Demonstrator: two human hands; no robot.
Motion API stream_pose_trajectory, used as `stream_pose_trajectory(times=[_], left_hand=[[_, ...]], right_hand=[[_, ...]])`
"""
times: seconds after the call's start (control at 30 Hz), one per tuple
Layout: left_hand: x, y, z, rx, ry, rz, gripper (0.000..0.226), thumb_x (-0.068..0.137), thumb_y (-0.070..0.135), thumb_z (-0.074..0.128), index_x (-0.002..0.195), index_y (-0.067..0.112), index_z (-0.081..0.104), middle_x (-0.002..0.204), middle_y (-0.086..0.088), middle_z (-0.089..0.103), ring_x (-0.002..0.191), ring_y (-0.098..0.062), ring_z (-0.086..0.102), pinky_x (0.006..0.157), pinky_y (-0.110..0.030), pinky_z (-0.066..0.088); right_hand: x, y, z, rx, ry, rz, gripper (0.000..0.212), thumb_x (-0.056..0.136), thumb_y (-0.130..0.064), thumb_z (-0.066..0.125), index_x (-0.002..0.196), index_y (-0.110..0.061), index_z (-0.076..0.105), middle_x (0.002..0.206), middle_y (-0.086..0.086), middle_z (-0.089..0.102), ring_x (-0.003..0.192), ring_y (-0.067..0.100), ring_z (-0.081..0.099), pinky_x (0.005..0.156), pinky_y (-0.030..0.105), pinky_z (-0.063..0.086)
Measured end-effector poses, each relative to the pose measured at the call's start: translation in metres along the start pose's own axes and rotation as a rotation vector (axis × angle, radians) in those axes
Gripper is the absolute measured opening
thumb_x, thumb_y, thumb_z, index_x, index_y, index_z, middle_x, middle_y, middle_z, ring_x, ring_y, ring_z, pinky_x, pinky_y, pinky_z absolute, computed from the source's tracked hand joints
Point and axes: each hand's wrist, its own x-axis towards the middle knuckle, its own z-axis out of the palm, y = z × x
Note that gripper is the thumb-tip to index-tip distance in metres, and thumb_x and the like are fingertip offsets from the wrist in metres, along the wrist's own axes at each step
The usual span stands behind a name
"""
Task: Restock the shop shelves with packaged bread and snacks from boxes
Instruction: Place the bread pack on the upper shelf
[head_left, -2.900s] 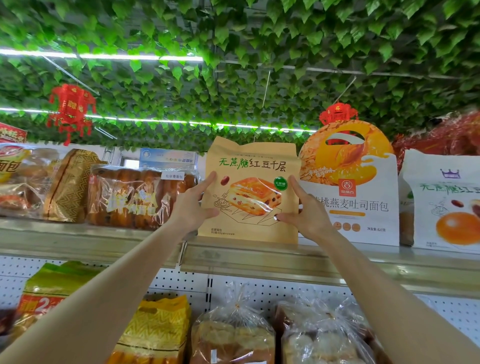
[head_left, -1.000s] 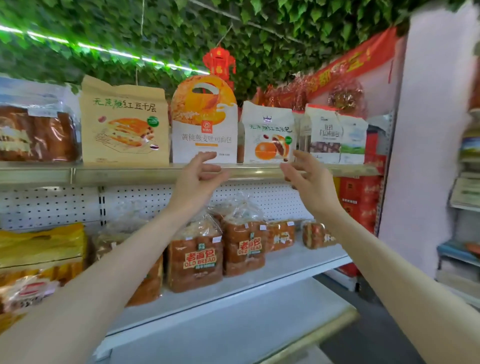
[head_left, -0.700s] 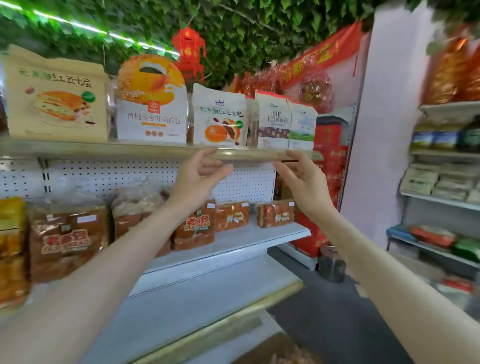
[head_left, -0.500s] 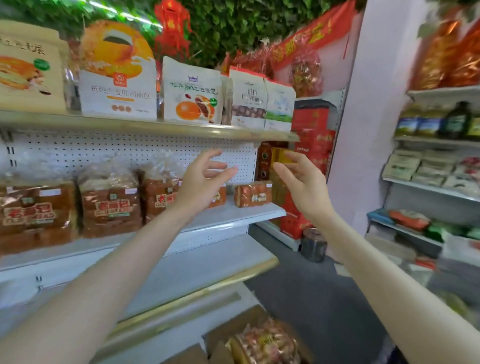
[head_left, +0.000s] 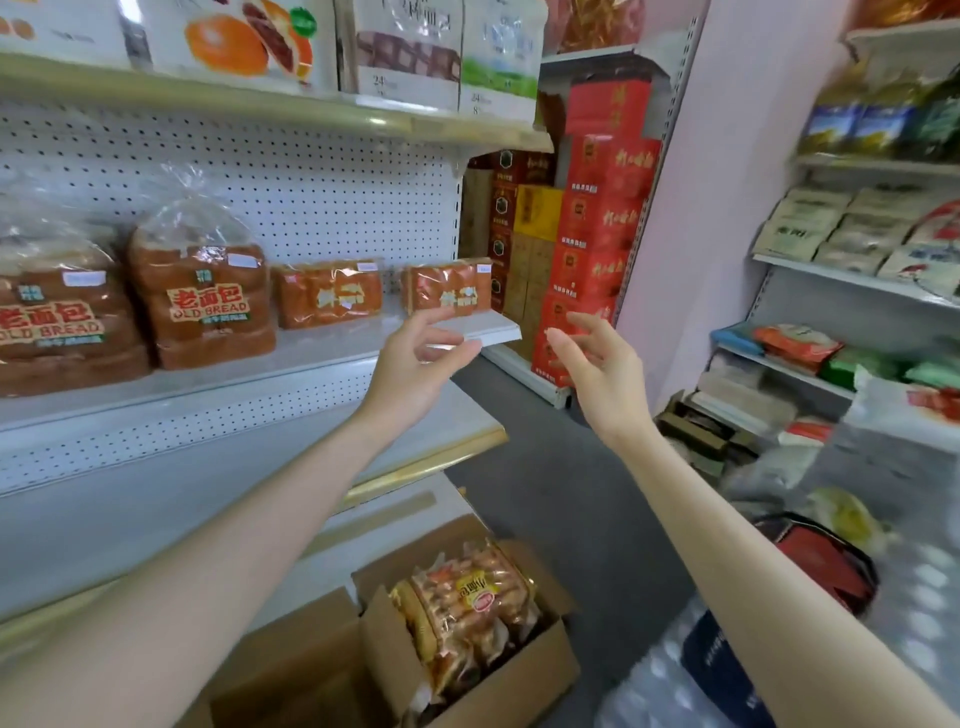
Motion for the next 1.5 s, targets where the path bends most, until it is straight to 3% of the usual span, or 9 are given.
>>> stream_pose_trajectory(times=[0.37,0.47,0.6,0.73,0.8,1.03,1.17,1.33,1.5], left_hand=[[0.114,-0.136,0.078,-0.032,0.07,-0.239,0.042,0.076,0.035,0.075,0.113,0.031,0.056,0.095,0.004,0.067,0.086,-0.015,0.064,0.081,-0.028,0.05],[0.135,-0.168,0.09,-0.003,0.093,-0.293,0.038,0.085,0.024,0.073,0.118,0.023,0.055,0.097,0.0,0.065,0.086,-0.016,0.062,0.078,-0.031,0.05],[0.153,-0.213,0.103,0.053,0.126,-0.361,0.041,0.088,0.024,0.068,0.126,0.018,0.054,0.102,-0.001,0.066,0.089,-0.01,0.062,0.081,-0.023,0.048],[0.164,-0.274,0.122,0.116,0.202,-0.487,0.043,0.088,0.029,0.068,0.127,0.019,0.054,0.105,0.001,0.066,0.093,-0.004,0.062,0.08,-0.012,0.046],[0.165,-0.31,0.136,0.113,0.281,-0.614,0.044,0.088,0.032,0.068,0.128,0.02,0.054,0.107,0.002,0.066,0.094,-0.007,0.063,0.077,-0.017,0.047],[0.131,-0.407,0.165,0.115,0.335,-0.889,0.054,0.088,0.032,0.065,0.135,0.013,0.047,0.108,0.007,0.065,0.092,0.002,0.061,0.077,-0.012,0.043],[0.102,-0.469,0.18,0.026,0.41,-1.051,0.046,0.086,0.025,0.066,0.126,0.011,0.05,0.112,-0.004,0.067,0.08,0.003,0.067,0.065,-0.014,0.051],[0.066,-0.544,0.202,-0.043,0.491,-1.216,0.028,0.09,0.012,0.065,0.113,0.019,0.049,0.095,0.003,0.064,0.065,0.008,0.066,0.052,-0.009,0.048],[0.021,-0.615,0.225,-0.014,0.468,-1.335,0.029,0.089,0.02,0.067,0.112,0.021,0.049,0.101,0.005,0.063,0.084,0.001,0.061,0.057,-0.006,0.047]], right_hand=[[0.126,0.155,0.039,-0.064,-0.153,0.187,0.042,0.093,-0.042,0.059,0.129,-0.02,0.055,0.102,-0.008,0.067,0.096,0.015,0.067,0.092,0.041,0.053],[0.15,0.196,0.055,-0.066,-0.212,0.218,0.041,0.092,-0.044,0.059,0.127,-0.022,0.056,0.103,-0.007,0.067,0.096,0.015,0.067,0.091,0.042,0.054],[0.174,0.25,0.083,-0.055,-0.317,0.256,0.044,0.095,-0.039,0.057,0.132,-0.016,0.053,0.11,-0.004,0.064,0.1,0.015,0.065,0.086,0.025,0.053],[0.194,0.32,0.118,-0.007,-0.458,0.336,0.044,0.095,-0.04,0.057,0.133,-0.019,0.052,0.114,-0.005,0.063,0.103,0.016,0.064,0.094,0.035,0.053],[0.204,0.363,0.138,-0.026,-0.557,0.382,0.045,0.094,-0.041,0.057,0.133,-0.018,0.053,0.11,-0.005,0.064,0.102,0.016,0.065,0.095,0.038,0.053],[0.177,0.479,0.183,-0.051,-0.775,0.526,0.045,0.094,-0.036,0.059,0.132,-0.012,0.053,0.112,-0.002,0.066,0.096,0.011,0.064,0.074,0.008,0.044],[0.147,0.542,0.204,-0.105,-0.873,0.593,0.042,0.093,-0.038,0.06,0.129,-0.018,0.054,0.108,-0.011,0.061,0.088,-0.003,0.059,0.077,0.007,0.046],[0.106,0.617,0.227,-0.185,-0.9,0.723,0.048,0.092,-0.039,0.061,0.133,-0.016,0.054,0.109,-0.008,0.063,0.096,0.007,0.06,0.067,-0.002,0.04],[0.064,0.684,0.245,-0.241,-0.918,0.834,0.052,0.091,-0.039,0.063,0.134,-0.014,0.052,0.111,-0.004,0.063,0.097,0.008,0.059,0.076,0.009,0.045]])
